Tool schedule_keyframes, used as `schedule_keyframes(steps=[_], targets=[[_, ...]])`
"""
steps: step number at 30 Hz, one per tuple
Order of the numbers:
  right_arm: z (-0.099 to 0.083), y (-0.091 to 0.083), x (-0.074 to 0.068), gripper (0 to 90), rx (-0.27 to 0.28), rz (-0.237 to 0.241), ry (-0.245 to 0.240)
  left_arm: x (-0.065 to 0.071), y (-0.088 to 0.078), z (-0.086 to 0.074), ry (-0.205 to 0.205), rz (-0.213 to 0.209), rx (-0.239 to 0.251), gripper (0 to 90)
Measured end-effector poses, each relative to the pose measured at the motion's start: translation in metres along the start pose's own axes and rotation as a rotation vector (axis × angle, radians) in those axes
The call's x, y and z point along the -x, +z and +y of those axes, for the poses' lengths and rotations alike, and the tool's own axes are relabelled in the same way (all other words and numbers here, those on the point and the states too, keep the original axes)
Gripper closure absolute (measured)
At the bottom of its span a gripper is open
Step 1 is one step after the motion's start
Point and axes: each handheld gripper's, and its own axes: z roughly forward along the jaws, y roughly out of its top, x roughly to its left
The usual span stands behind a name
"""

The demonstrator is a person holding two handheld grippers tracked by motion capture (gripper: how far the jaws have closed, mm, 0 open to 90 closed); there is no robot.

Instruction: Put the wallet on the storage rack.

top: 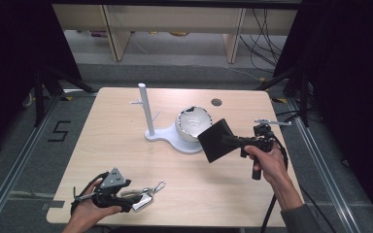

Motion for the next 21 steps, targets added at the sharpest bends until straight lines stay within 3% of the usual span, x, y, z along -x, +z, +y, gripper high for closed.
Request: schedule_keyframes(steps=[1, 2, 8, 9, 11, 14, 17, 19, 20, 21], targets=[[0.002, -0.001, -0.001, 77.8, -0.004, -0.006, 0.035, -0.001, -0.001, -0.001, -0.001, -0.003, -0.004, 30.8], [0.005, -0.001, 0.003, 77.8, 0.012, -0.006, 0.0, -0.001, -0.001, -0.001, -0.009, 0.007, -0.003, 30.8], [0.022, -0.002, 0.007, 77.8, 0.035, -0.029, 0.047, -0.004, -0.003, -0.002, -0.02, 0.014, 0.001, 30.2], [0.025, -0.001, 0.009, 77.8, 0.045, -0.035, 0.02, -0.003, -0.003, -0.002, -0.025, 0.009, 0.005, 30.1], [0.03, 0.002, 0.007, 77.8, 0.04, -0.038, 0.068, -0.004, -0.002, -0.003, -0.026, 0.01, 0.001, 30.0], [0.039, 0.009, 0.011, 77.8, 0.058, -0.045, 0.029, -0.004, -0.001, -0.004, -0.025, 0.002, -0.007, 29.6], [0.046, 0.016, 0.012, 77.8, 0.053, -0.055, 0.063, -0.004, -0.001, -0.005, -0.029, 0.005, -0.012, 29.4], [0.05, 0.02, 0.015, 77.8, 0.064, -0.064, 0.054, -0.003, 0.0, -0.005, -0.037, 0.002, -0.005, 29.1], [0.053, 0.024, 0.016, 77.8, 0.068, -0.059, 0.083, -0.004, -0.001, -0.005, -0.033, -0.003, -0.007, 29.1], [0.054, 0.026, 0.018, 77.8, 0.07, -0.062, 0.064, -0.005, -0.001, -0.005, -0.029, 0.003, -0.016, 29.0]])
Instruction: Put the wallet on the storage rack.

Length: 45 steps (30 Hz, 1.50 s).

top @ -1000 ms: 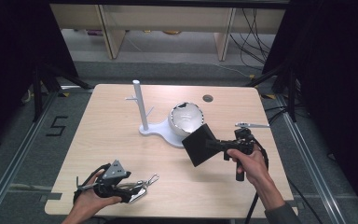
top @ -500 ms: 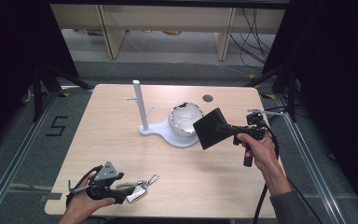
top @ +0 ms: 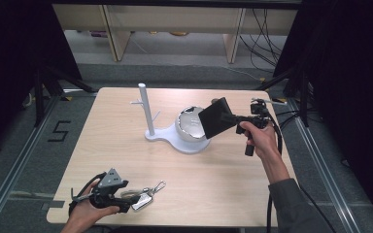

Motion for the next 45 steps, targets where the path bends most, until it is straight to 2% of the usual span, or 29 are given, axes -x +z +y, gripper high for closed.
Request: schedule_keyframes(steps=[3, 11, 12, 13, 14, 15, 16, 17, 18, 19, 20, 21, 22, 23, 25, 28, 29, 31, 33, 35, 36, 37, 42, 43, 45], targets=[[0.004, 0.01, 0.001, 77.8, -0.003, -0.019, 0.01, 0.001, 0.001, 0.0, -0.016, 0.001, 0.014, 28.8], [0.011, 0.031, 0.005, 77.8, -0.011, -0.053, 0.015, 0.0, 0.0, 0.0, -0.013, -0.006, 0.023, 28.8], [0.011, 0.032, 0.003, 77.8, -0.021, -0.05, 0.042, 0.0, 0.001, 0.0, -0.023, -0.001, 0.028, 28.9], [0.011, 0.035, 0.001, 77.8, -0.03, -0.064, 0.078, 0.0, 0.0, 0.0, -0.014, -0.012, 0.021, 28.9], [0.011, 0.037, 0.003, 77.8, -0.023, -0.057, 0.052, 0.001, 0.0, 0.0, -0.017, -0.014, 0.024, 28.9], [0.011, 0.038, 0.003, 77.8, -0.028, -0.062, 0.056, 0.001, 0.0, -0.001, -0.02, -0.013, 0.021, 28.9], [0.011, 0.041, 0.001, 77.7, -0.046, -0.064, 0.1, 0.001, 0.001, -0.001, -0.022, -0.003, 0.019, 28.9], [0.01, 0.044, 0.004, 77.7, -0.032, -0.068, 0.052, 0.001, 0.001, -0.001, -0.02, -0.003, 0.018, 28.8], [0.01, 0.045, 0.003, 77.7, -0.043, -0.071, 0.077, 0.001, 0.0, -0.001, -0.019, -0.013, 0.021, 28.8], [0.01, 0.048, 0.004, 77.8, -0.041, -0.072, 0.057, 0.001, 0.0, -0.001, -0.02, -0.013, 0.023, 28.8], [0.01, 0.049, 0.001, 77.7, -0.059, -0.081, 0.093, 0.0, 0.0, -0.001, -0.009, -0.006, 0.014, 28.8], [0.01, 0.053, 0.005, 77.7, -0.047, -0.092, 0.04, 0.0, 0.0, -0.001, -0.014, -0.002, 0.017, 28.8], [0.01, 0.055, 0.008, 77.7, -0.042, -0.098, 0.011, -0.001, 0.0, -0.002, -0.012, -0.002, 0.015, 28.8], [0.01, 0.058, 0.009, 77.7, -0.04, -0.098, 0.006, -0.001, 0.0, -0.002, -0.014, -0.002, 0.017, 28.8], [0.01, 0.059, 0.008, 77.7, -0.048, -0.094, 0.022, 0.0, 0.0, -0.002, -0.024, -0.005, 0.022, 28.9], [0.007, 0.067, 0.007, 77.6, -0.067, -0.097, 0.047, -0.001, 0.0, -0.003, -0.017, -0.013, 0.016, 28.8], [0.006, 0.069, 0.005, 77.6, -0.083, -0.107, 0.082, -0.001, 0.0, -0.002, -0.017, -0.013, 0.016, 28.9], [0.005, 0.073, 0.009, 77.5, -0.064, -0.112, 0.016, 0.0, 0.001, -0.003, -0.018, -0.012, 0.017, 28.8], [0.004, 0.077, 0.007, 77.5, -0.079, -0.104, 0.037, 0.0, 0.001, -0.003, -0.017, -0.014, 0.014, 28.8], [0.002, 0.081, 0.009, 77.5, -0.077, -0.116, 0.002, 0.0, 0.002, -0.003, -0.02, -0.018, 0.008, 28.8], [0.001, 0.081, 0.003, 77.4, -0.102, -0.105, 0.081, 0.0, 0.002, -0.004, -0.019, -0.008, 0.001, 28.9], [0.0, 0.084, 0.007, 77.3, -0.088, -0.11, 0.025, 0.0, 0.003, -0.004, -0.009, -0.016, -0.002, 28.8], [-0.007, 0.094, 0.008, 76.6, -0.11, -0.104, 0.031, 0.001, 0.003, -0.004, -0.018, -0.009, 0.0, 28.9], [-0.008, 0.095, 0.009, 76.0, -0.096, -0.105, 0.006, 0.001, 0.002, -0.004, -0.027, -0.013, 0.008, 28.8], [-0.008, 0.097, 0.01, 73.1, -0.096, -0.111, 0.006, 0.001, 0.002, -0.004, -0.018, -0.016, 0.006, 28.8]])
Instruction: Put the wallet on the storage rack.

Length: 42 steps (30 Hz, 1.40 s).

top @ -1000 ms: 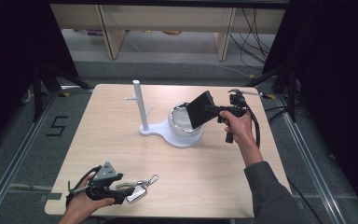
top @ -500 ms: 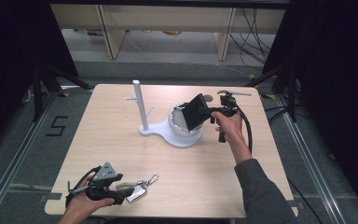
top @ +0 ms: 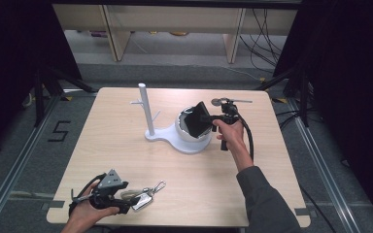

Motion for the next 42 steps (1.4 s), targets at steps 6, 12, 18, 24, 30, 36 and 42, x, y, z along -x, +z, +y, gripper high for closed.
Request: schedule_keyframes(steps=[6, 12, 18, 24, 30, 36, 42], targets=[[0.005, -0.01, 0.001, 50.9, 0.03, -0.063, -0.044, -0.001, 0.001, -0.001, 0.007, 0.0, -0.009, 28.6], [0.009, -0.028, 0.005, 47.1, 0.038, -0.058, -0.016, -0.002, 0.002, -0.002, 0.009, 0.001, -0.017, 28.2], [0.002, -0.051, 0.004, 42.9, 0.05, -0.045, -0.047, -0.002, 0.0, -0.001, 0.012, 0.005, -0.013, 27.9], [-0.017, -0.073, 0.006, 40.3, 0.053, -0.028, -0.113, -0.003, -0.001, -0.002, 0.003, 0.016, -0.014, 27.9], [-0.041, -0.087, -0.003, 37.6, 0.056, 0.009, -0.154, -0.005, 0.0, -0.003, 0.001, 0.015, -0.025, 27.6], [-0.06, -0.091, -0.016, 35.2, 0.039, 0.036, -0.193, -0.004, 0.0, -0.003, -0.003, 0.001, -0.018, 27.4], [-0.082, -0.09, -0.023, 33.7, -0.014, 0.026, -0.218, -0.005, 0.002, -0.005, -0.005, -0.006, -0.021, 25.6]])
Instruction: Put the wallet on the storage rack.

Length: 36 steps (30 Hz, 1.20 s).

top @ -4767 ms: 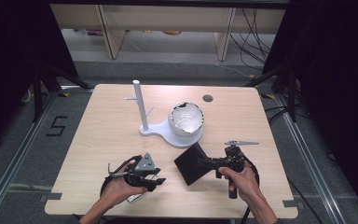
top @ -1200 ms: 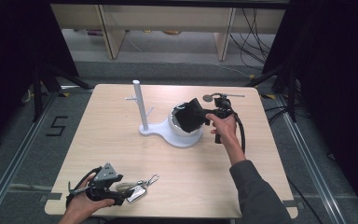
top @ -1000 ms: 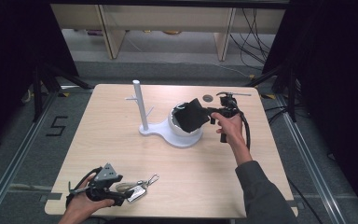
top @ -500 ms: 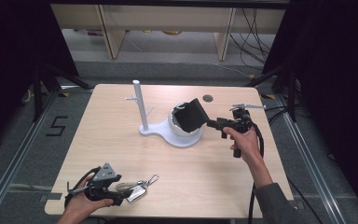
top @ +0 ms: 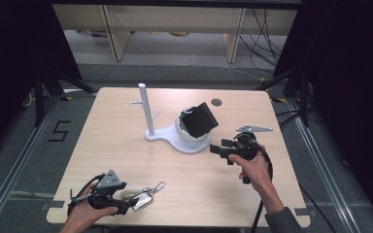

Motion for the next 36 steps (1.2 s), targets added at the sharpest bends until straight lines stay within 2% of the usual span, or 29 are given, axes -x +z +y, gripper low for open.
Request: schedule_keyframes(steps=[2, 3, 4, 5, 6, 7, 10, 13, 14, 15, 16, 17, 20, 21, 23, 25, 26, 27, 29, 31, 33, 34, 36], targets=[[-0.006, 0.003, -0.002, 32.2, -0.032, -0.004, 0.004, 0.0, 0.001, 0.0, -0.007, 0.001, -0.001, 24.9], [-0.007, 0.003, -0.001, 32.0, -0.04, -0.024, -0.035, 0.001, 0.001, 0.0, -0.011, -0.003, 0.003, 24.6], [-0.008, 0.003, -0.002, 32.7, -0.041, -0.033, -0.043, 0.0, 0.0, 0.0, -0.002, -0.009, -0.002, 24.4], [-0.011, 0.003, -0.007, 32.7, -0.037, -0.025, -0.006, 0.0, 0.0, 0.0, 0.004, -0.012, 0.0, 24.3], [-0.013, 0.003, -0.009, 32.6, -0.05, -0.014, 0.0, 0.0, 0.0, 0.0, 0.0, -0.01, -0.001, 24.2], [-0.015, 0.004, -0.007, 32.6, -0.048, 0.003, -0.029, 0.001, 0.0, 0.0, 0.001, -0.01, -0.001, 24.1], [-0.019, 0.005, -0.011, 32.2, -0.059, -0.004, -0.054, 0.001, 0.0, 0.0, 0.001, -0.008, 0.001, 23.9], [-0.022, 0.006, -0.014, 32.2, -0.062, -0.005, -0.058, 0.003, 0.0, -0.001, -0.021, -0.002, 0.012, 23.7], [-0.024, 0.006, -0.018, 32.1, -0.072, -0.004, -0.032, 0.003, -0.001, -0.001, -0.015, -0.008, 0.01, 23.7], [-0.026, 0.007, -0.02, 31.5, -0.079, -0.005, -0.061, 0.004, 0.0, -0.001, -0.02, -0.008, 0.017, 23.6], [-0.028, 0.007, -0.022, 31.4, -0.085, -0.001, -0.057, 0.004, 0.0, 0.0, -0.024, -0.005, 0.019, 23.6], [-0.031, 0.007, -0.021, 31.0, -0.083, 0.001, -0.083, 0.004, 0.0, 0.0, -0.026, -0.007, 0.017, 23.2], [-0.038, 0.006, -0.023, 30.5, -0.095, -0.01, -0.075, 0.002, 0.001, 0.0, -0.017, 0.0, 0.011, 23.2], [-0.04, 0.006, -0.021, 30.5, -0.093, -0.013, -0.096, 0.002, 0.001, 0.0, -0.017, -0.001, 0.011, 23.2], [-0.046, 0.006, -0.023, 30.2, -0.11, -0.003, -0.077, 0.003, 0.0, 0.0, -0.023, -0.006, 0.017, 23.1], [-0.051, 0.006, -0.022, 30.2, -0.117, -0.005, -0.095, 0.003, 0.0, 0.0, -0.032, -0.006, 0.032, 23.0], [-0.053, 0.005, -0.025, 30.0, -0.13, -0.016, -0.064, 0.002, -0.001, 0.0, -0.016, 0.002, 0.028, 23.0], [-0.054, 0.006, -0.022, 29.6, -0.13, -0.005, -0.097, 0.001, -0.001, 0.0, -0.012, 0.006, 0.018, 22.9], [-0.057, 0.006, -0.023, 29.3, -0.134, -0.008, -0.097, 0.003, 0.001, -0.001, -0.038, 0.0, 0.033, 22.9], [-0.06, 0.006, -0.025, 29.1, -0.148, -0.023, -0.102, 0.003, 0.002, -0.002, -0.03, 0.0, 0.019, 22.9], [-0.063, 0.007, -0.025, 29.1, -0.149, -0.001, -0.11, 0.004, 0.002, -0.002, -0.015, 0.004, 0.011, 22.9], [-0.065, 0.007, -0.026, 29.1, -0.159, -0.002, -0.11, 0.006, 0.002, -0.002, -0.028, -0.001, 0.021, 22.8], [-0.07, 0.006, -0.029, 29.1, -0.176, -0.015, -0.104, 0.006, 0.001, -0.002, -0.016, 0.002, 0.024, 22.8]])
